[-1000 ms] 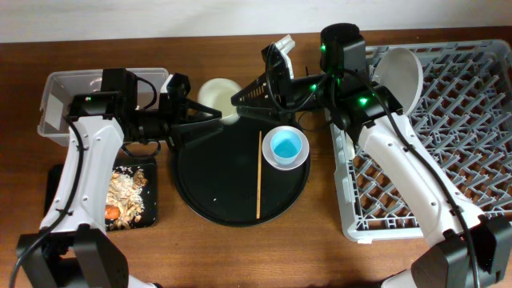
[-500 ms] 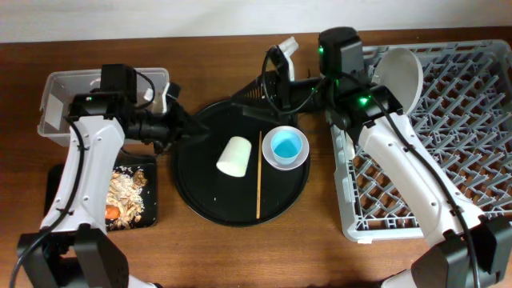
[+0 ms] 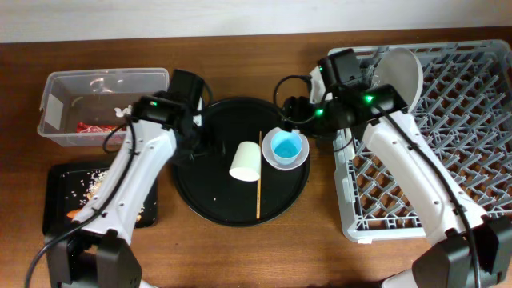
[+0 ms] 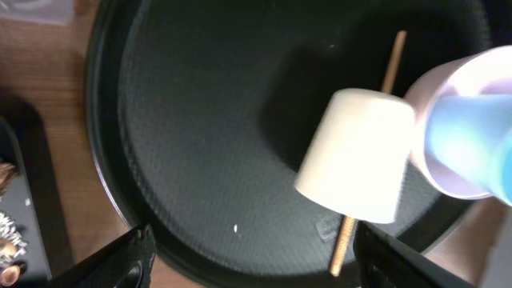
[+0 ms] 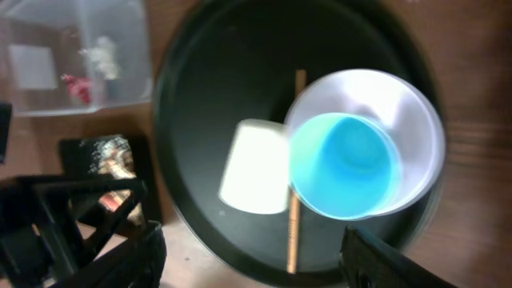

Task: Sort waste into correct bins and load items into the dishwasher rack

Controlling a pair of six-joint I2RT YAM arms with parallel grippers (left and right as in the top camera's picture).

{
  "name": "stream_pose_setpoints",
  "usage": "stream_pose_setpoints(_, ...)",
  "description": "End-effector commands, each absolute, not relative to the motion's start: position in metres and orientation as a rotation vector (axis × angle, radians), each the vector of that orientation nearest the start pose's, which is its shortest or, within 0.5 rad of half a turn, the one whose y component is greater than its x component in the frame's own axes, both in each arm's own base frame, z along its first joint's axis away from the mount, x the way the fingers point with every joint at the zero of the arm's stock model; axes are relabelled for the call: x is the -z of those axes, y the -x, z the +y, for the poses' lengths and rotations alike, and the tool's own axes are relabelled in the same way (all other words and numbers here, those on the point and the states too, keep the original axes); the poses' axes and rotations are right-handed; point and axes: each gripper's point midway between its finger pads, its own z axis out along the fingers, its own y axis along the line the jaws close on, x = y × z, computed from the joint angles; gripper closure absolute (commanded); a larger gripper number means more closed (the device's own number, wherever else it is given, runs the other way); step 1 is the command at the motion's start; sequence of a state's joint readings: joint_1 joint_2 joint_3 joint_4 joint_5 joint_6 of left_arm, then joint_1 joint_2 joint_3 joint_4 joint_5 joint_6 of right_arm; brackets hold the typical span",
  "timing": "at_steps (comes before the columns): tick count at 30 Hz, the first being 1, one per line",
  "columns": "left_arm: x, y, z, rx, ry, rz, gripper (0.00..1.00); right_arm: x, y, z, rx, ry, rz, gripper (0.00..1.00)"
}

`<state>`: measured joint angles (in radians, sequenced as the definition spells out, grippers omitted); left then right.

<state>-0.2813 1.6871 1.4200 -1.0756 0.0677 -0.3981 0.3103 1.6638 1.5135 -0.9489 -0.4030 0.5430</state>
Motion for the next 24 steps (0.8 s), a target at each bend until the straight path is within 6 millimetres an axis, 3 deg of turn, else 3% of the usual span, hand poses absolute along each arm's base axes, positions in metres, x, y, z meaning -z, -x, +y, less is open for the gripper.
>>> stream_pose_setpoints(1, -0.079, -0.328, -0.104, 0.1, 0.192, 3.012, 0.31, -0.187, -0.369, 0.151, -0.636, -0.285, 2.773, 0.26)
stream_pose_setpoints(2, -0.068, -0.326, -0.105, 0.102, 0.187, 3.022, 0.39, -0.185, -0.368, 0.146, -0.622, -0.296, 2.782, 0.26)
stream_pose_setpoints(5, -0.046, -0.323, -0.118, 0.159, 0.141, 3.031, 0.4, -0.183, -0.364, 0.144, -0.602, -0.242, 2.798, 0.26)
stream_pose_setpoints(8, -0.048, -0.333, -0.145, 0.228, -0.062, 2.962, 0.4, -0.174, -0.363, 0.139, -0.547, -0.261, 2.829, 0.26)
stream_pose_setpoints(11, -0.048, -0.329, -0.163, 0.233, -0.166, 2.94, 0.4, -0.158, -0.36, 0.136, -0.51, -0.275, 2.887, 0.25)
stream_pose_setpoints(13, -0.048, -0.324, -0.168, 0.225, -0.224, 2.949, 0.4, -0.148, -0.358, 0.135, -0.492, -0.278, 2.918, 0.23)
stream_pose_setpoints(17, -0.046, -0.311, -0.163, 0.199, -0.255, 2.997, 0.52, -0.13, -0.357, 0.134, -0.469, -0.284, 2.97, 0.22)
stream_pose_setpoints(20, -0.057, -0.31, -0.161, 0.197, -0.253, 2.976, 0.55, -0.128, -0.357, 0.134, -0.466, -0.286, 2.977, 0.21)
stream_pose_setpoints(21, -0.077, -0.314, -0.158, 0.188, -0.247, 2.914, 0.55, -0.128, -0.357, 0.134, -0.466, -0.286, 2.978, 0.21)
stream_pose_setpoints(24, -0.096, -0.314, -0.162, 0.193, -0.314, 2.846, 0.49, -0.128, -0.357, 0.134, -0.467, -0.286, 2.978, 0.21)
